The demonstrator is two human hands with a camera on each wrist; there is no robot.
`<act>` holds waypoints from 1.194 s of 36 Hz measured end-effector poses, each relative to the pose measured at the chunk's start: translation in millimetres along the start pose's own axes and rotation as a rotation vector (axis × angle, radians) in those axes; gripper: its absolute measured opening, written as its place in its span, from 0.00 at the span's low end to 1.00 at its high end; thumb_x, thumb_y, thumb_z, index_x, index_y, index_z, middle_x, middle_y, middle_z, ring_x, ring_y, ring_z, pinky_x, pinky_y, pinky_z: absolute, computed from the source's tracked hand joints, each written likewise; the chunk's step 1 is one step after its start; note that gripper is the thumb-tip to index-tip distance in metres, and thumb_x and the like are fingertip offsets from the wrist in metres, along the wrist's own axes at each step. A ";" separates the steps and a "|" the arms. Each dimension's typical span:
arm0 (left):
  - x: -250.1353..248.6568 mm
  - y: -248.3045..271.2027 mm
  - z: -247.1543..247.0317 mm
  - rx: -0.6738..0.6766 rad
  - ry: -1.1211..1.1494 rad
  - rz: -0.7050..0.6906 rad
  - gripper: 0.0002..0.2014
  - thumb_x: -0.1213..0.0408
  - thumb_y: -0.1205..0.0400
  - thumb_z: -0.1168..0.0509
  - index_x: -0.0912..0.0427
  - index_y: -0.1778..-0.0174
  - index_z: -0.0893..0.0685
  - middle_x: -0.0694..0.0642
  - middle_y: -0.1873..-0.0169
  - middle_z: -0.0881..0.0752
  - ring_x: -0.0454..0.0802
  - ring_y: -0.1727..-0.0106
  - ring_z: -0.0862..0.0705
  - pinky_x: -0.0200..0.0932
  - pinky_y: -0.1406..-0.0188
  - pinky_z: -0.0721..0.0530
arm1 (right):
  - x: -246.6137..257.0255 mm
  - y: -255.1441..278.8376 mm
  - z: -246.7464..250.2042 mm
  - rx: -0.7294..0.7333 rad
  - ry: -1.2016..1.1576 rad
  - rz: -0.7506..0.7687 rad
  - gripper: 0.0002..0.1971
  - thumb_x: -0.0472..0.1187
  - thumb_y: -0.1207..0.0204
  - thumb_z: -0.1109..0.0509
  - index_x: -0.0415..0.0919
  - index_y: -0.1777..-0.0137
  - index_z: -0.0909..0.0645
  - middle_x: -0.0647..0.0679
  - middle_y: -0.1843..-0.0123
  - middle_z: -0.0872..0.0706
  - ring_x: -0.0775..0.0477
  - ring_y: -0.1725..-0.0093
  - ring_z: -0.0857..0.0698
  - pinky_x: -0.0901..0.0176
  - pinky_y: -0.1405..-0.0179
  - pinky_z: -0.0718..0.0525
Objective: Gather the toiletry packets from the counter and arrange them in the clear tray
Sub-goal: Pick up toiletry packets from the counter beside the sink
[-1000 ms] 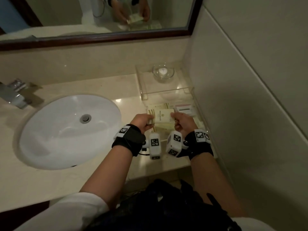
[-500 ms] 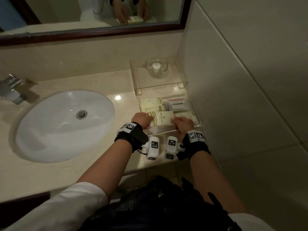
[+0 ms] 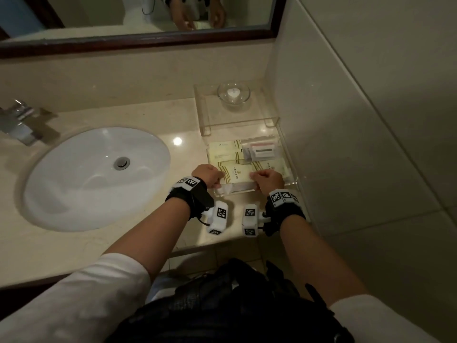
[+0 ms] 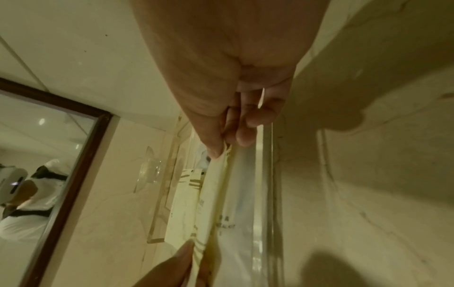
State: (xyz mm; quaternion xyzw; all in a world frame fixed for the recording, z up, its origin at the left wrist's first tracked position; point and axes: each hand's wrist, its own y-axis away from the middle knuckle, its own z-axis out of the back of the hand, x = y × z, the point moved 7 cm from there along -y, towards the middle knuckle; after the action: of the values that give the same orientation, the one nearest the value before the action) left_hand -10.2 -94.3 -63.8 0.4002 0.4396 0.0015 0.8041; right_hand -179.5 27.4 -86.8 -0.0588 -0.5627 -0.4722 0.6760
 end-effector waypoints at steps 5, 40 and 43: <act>-1.1 0.3 0.5 -0.002 -0.009 -0.016 0.13 0.71 0.22 0.30 0.58 0.70 0.26 0.57 0.72 0.19 0.51 0.74 0.20 0.48 0.52 0.13 | -1.3 -4.5 0.7 0.050 0.027 -0.034 0.11 0.44 0.27 0.24 0.40 0.49 0.14 0.48 0.70 0.15 0.52 0.71 0.18 0.60 0.61 0.18; -21.5 -13.2 26.7 -0.155 -0.465 -0.210 0.05 0.61 0.21 0.34 0.53 0.53 0.25 0.53 0.54 0.19 0.52 0.54 0.21 0.45 0.52 0.20 | 19.0 -12.9 -3.7 0.173 0.346 0.114 0.11 0.42 0.30 0.22 0.44 0.52 0.20 0.48 0.51 0.16 0.48 0.50 0.18 0.57 0.47 0.20; -22.7 -14.7 26.3 -0.144 -0.543 -0.223 0.06 0.62 0.20 0.36 0.55 0.50 0.25 0.57 0.49 0.17 0.53 0.53 0.21 0.42 0.54 0.24 | 18.8 -12.8 -4.7 0.193 0.345 0.113 0.14 0.47 0.31 0.21 0.44 0.52 0.20 0.49 0.52 0.16 0.49 0.51 0.18 0.58 0.50 0.22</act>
State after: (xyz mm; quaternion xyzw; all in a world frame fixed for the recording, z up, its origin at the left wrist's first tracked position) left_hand -10.6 -129.2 -49.5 0.2773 0.2485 -0.1625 0.9137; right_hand -186.6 6.8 -78.9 0.0565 -0.4768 -0.3806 0.7903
